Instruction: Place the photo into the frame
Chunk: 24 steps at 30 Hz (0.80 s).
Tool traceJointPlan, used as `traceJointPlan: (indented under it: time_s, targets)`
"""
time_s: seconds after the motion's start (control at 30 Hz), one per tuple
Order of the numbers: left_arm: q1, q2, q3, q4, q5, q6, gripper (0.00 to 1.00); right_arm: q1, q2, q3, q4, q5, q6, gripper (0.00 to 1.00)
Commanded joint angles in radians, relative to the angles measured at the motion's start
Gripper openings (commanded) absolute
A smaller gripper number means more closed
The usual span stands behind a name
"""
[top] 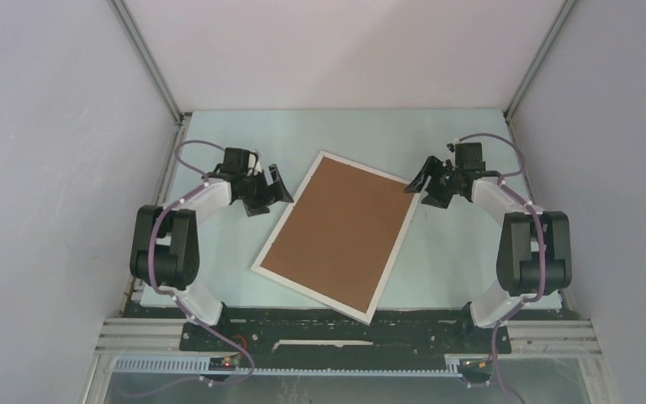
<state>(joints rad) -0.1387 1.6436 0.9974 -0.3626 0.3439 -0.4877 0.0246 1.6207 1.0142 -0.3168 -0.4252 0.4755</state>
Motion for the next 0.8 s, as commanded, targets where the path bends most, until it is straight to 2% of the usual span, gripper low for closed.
traceJointPlan:
  time_s: [0.0,0.13,0.23,0.33,0.43,0.47,0.6,0.77]
  targets:
    - [0.010,0.107,0.157,0.018,0.029,0.015,0.95,-0.016,0.066,0.062,0.062,-0.066,0.015,0.72]
    - [0.009,0.251,0.274,0.062,0.123,0.001,0.95,-0.017,0.148,0.084,0.115,-0.117,0.050,0.70]
    - [0.008,0.329,0.302,0.149,0.206,-0.047,0.88,-0.017,0.191,0.094,0.136,-0.126,0.059,0.66]
    - [0.005,0.366,0.310,0.187,0.225,-0.075,0.87,-0.017,0.215,0.097,0.129,-0.118,0.055,0.65]
    - [-0.005,0.400,0.343,0.186,0.255,-0.066,0.86,-0.016,0.242,0.097,0.171,-0.149,0.057,0.64]
    - [-0.021,0.457,0.406,0.153,0.304,-0.050,0.84,0.018,0.245,0.097,0.233,-0.183,0.027,0.61]
    - [-0.058,0.522,0.497,0.130,0.357,-0.047,0.80,0.086,0.222,0.094,0.268,-0.176,-0.009,0.60]
    - [-0.090,0.531,0.541,0.120,0.375,-0.040,0.79,0.132,0.220,0.086,0.281,-0.180,0.013,0.59]
